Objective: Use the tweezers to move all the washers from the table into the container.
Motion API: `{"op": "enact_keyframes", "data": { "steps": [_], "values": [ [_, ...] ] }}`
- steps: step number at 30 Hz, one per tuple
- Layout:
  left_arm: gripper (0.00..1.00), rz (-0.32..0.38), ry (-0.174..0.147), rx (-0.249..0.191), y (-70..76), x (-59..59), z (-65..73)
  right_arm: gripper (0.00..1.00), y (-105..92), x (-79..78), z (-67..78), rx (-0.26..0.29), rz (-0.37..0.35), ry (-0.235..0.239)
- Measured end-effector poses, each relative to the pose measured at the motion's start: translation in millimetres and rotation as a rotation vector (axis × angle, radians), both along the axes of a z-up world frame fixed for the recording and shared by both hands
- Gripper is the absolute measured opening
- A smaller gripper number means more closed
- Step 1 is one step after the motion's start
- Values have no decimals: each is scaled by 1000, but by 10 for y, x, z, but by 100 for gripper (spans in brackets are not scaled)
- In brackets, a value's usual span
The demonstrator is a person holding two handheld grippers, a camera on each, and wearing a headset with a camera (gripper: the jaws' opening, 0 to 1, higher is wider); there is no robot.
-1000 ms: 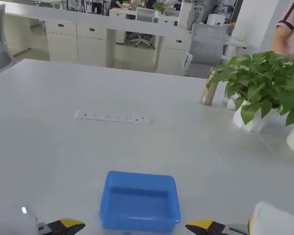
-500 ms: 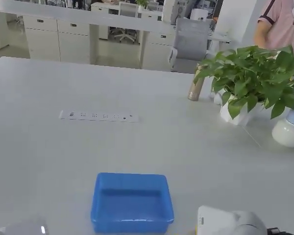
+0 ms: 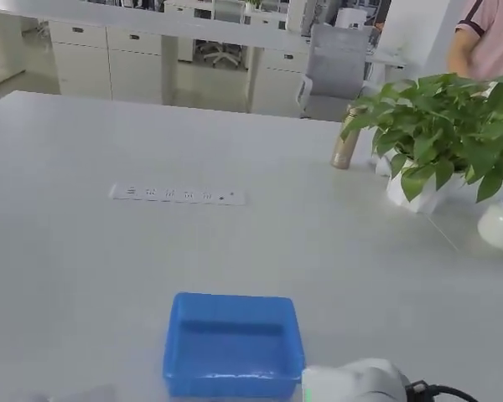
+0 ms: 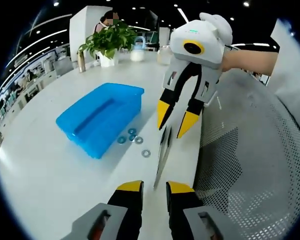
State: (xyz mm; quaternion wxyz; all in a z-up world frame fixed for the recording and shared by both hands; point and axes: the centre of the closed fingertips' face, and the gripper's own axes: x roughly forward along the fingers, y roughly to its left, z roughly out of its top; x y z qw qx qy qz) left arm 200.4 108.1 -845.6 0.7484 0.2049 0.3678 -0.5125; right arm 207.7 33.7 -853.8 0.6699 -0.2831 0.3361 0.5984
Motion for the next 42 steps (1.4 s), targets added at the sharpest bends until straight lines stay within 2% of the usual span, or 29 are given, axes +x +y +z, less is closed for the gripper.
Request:
{"op": "enact_keyframes", "data": {
  "steps": [4,7,15,22,28,31,36,39,40,42],
  "values": [
    [13,13,18,26,40,3,-74,14,20,4,-41,-18,20,-1],
    [11,-6,10,59,62,-10,-107,12,35,1,-65,-23,34,4],
    [7,-29,12,78,12,-14,-154,10,62,-11,-116,-40,66,4],
    [2,-44,-26,100,-15,34,-173,9,58,-10,-139,-32,62,5],
    [0,-112,-57,144,-18,8,-176,9,53,-19,-137,-17,48,4],
    [0,-151,-79,150,-40,-20,-95,9,43,-27,-138,-13,42,1],
    [0,-168,-90,140,-76,-45,63,10,14,-35,-134,-9,40,-8],
    [0,-174,-97,117,-114,-61,207,10,-1,-35,-118,-9,41,-19],
    [0,-172,-108,105,-129,-52,249,9,-4,-32,-111,-9,42,-24],
    [0,-172,-120,66,-171,-44,346,9,-16,-24,-101,-12,45,-39]
  ]
}}
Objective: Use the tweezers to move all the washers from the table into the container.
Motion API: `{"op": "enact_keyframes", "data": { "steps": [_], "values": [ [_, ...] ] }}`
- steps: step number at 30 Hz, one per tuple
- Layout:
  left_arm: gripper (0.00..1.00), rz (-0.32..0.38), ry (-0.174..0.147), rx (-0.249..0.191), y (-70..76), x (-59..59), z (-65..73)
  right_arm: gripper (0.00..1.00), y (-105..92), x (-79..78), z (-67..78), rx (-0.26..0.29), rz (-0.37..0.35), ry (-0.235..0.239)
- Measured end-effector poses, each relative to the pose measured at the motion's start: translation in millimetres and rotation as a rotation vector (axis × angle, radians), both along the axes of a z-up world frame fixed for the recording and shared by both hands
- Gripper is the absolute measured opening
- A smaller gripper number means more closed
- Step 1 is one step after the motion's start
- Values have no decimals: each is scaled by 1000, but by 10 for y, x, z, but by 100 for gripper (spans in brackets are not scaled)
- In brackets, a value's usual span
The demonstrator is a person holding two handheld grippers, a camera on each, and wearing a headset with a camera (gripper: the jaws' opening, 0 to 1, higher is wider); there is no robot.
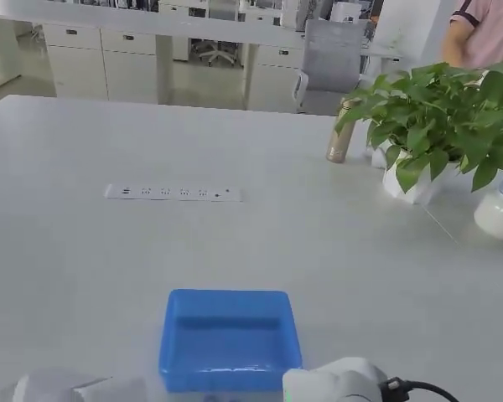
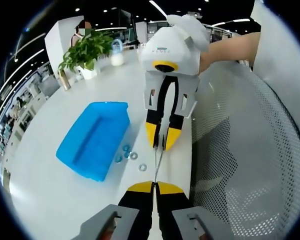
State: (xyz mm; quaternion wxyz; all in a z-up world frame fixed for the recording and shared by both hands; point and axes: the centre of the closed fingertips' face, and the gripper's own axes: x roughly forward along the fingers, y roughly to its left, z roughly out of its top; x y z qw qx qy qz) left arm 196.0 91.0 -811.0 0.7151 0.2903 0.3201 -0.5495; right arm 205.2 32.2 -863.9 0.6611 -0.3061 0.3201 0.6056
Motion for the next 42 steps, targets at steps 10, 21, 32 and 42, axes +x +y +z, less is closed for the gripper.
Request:
{"op": "enact_keyframes", "data": {
  "steps": [10,21,32,42],
  "values": [
    [0,-13,-30,-98,-156,48,354,7,29,27,74,22,0,-27],
    [0,-119,-111,-32,-183,37,565,7,292,106,150,90,-20,-62],
    [0,-149,-127,9,-146,34,667,8,473,135,242,153,-44,-60],
    [0,-169,-131,44,-127,132,643,7,522,157,194,162,-41,-25]
  ]
}}
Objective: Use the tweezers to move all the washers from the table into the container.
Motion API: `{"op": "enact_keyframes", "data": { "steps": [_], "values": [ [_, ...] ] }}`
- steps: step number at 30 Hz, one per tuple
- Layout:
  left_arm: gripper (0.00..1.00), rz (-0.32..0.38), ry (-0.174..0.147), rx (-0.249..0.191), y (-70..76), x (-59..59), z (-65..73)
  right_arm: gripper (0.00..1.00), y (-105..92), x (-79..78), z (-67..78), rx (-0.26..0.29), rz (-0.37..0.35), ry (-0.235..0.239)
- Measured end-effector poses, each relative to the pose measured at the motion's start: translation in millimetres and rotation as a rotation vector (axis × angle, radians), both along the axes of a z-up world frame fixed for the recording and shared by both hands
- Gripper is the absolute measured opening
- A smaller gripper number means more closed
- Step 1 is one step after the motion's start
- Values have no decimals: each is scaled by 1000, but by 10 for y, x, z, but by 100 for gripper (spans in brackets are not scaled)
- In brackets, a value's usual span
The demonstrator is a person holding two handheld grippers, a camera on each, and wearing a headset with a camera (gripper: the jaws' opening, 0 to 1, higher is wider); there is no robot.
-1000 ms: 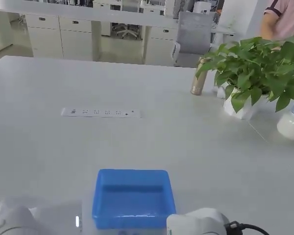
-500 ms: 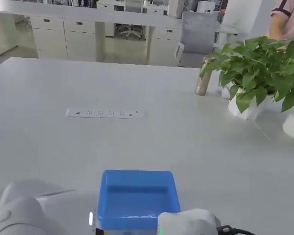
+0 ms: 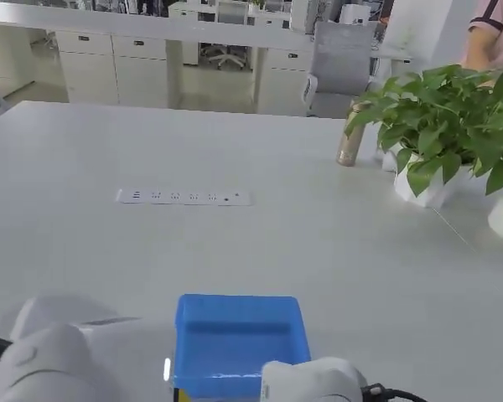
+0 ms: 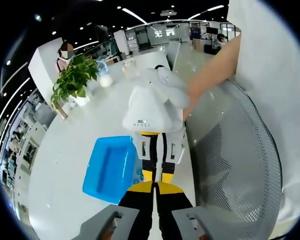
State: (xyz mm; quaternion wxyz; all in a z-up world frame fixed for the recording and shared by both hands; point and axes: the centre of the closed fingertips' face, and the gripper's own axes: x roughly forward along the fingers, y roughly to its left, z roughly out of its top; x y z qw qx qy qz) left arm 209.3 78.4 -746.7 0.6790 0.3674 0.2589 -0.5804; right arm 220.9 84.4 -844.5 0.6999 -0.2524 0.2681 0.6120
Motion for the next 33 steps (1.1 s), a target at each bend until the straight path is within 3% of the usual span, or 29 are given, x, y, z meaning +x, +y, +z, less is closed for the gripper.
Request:
{"op": "enact_keyframes", "data": {
  "steps": [2,4,11,15,17,22,26,27,29,30,31,33],
  "values": [
    [0,2,9,0,1,28,6,7,5,18,0,4,-1,7],
    [0,0,-4,16,10,65,13,7,17,22,2,15,-5,21],
    [0,-14,-2,28,16,76,10,7,59,31,-28,19,-11,27],
    [0,-7,35,16,39,53,12,7,51,26,-9,19,-8,28],
    [0,-5,43,15,43,51,8,8,56,18,49,23,-1,24],
    [0,-4,52,15,41,61,5,9,153,-11,351,82,43,15],
    [0,6,71,15,17,70,-46,3,155,-15,308,40,82,3],
    [0,15,67,21,26,93,-86,3,164,-16,307,51,74,11],
    [0,40,51,-4,26,131,-101,2,177,10,303,62,46,38],
    [0,80,80,-62,-3,122,-86,2,180,1,306,68,34,68],
    [2,105,108,-91,-8,110,-79,2,185,18,300,72,20,81],
    [12,163,129,-142,16,128,-62,2,187,48,290,71,9,77]
  ]
}}
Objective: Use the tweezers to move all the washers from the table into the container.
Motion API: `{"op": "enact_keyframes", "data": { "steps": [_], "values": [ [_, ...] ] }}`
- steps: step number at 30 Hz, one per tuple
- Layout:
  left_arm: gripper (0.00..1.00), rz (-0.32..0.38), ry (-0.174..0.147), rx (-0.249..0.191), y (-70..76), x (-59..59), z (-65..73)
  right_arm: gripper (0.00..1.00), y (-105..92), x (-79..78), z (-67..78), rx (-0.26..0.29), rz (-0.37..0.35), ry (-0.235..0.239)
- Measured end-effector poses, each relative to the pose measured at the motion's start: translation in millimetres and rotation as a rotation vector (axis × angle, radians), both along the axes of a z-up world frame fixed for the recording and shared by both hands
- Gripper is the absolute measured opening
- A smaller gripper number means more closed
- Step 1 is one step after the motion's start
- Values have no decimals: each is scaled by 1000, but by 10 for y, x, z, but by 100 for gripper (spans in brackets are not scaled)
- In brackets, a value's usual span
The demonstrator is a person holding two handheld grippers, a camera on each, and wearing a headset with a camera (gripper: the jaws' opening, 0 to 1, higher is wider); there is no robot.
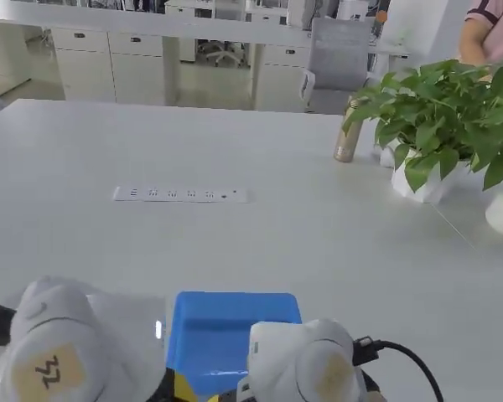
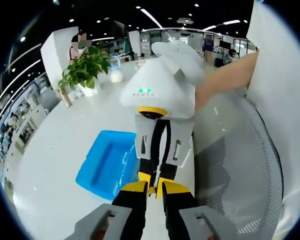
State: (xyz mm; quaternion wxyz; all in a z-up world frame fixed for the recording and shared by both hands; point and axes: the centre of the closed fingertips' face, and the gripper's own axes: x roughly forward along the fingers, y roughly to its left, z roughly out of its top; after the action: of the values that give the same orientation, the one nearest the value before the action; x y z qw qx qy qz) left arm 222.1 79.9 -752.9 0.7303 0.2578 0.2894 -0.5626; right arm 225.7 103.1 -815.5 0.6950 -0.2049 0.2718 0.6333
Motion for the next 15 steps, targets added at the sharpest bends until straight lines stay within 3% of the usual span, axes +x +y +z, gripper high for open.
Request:
{"op": "enact_keyframes", "data": {
  "steps": [4,7,12,15],
  "values": [
    [25,66,-15,-31,75,-3,27,1,-9,11,-12,-2,-16,-10],
    [31,146,-16,-94,106,7,78,1,-63,31,-3,15,-65,2],
    [43,314,-2,-240,163,8,159,1,-132,41,22,28,-108,10],
    [51,366,-2,-293,183,-15,191,1,-181,66,29,36,-139,17]
  ]
}}
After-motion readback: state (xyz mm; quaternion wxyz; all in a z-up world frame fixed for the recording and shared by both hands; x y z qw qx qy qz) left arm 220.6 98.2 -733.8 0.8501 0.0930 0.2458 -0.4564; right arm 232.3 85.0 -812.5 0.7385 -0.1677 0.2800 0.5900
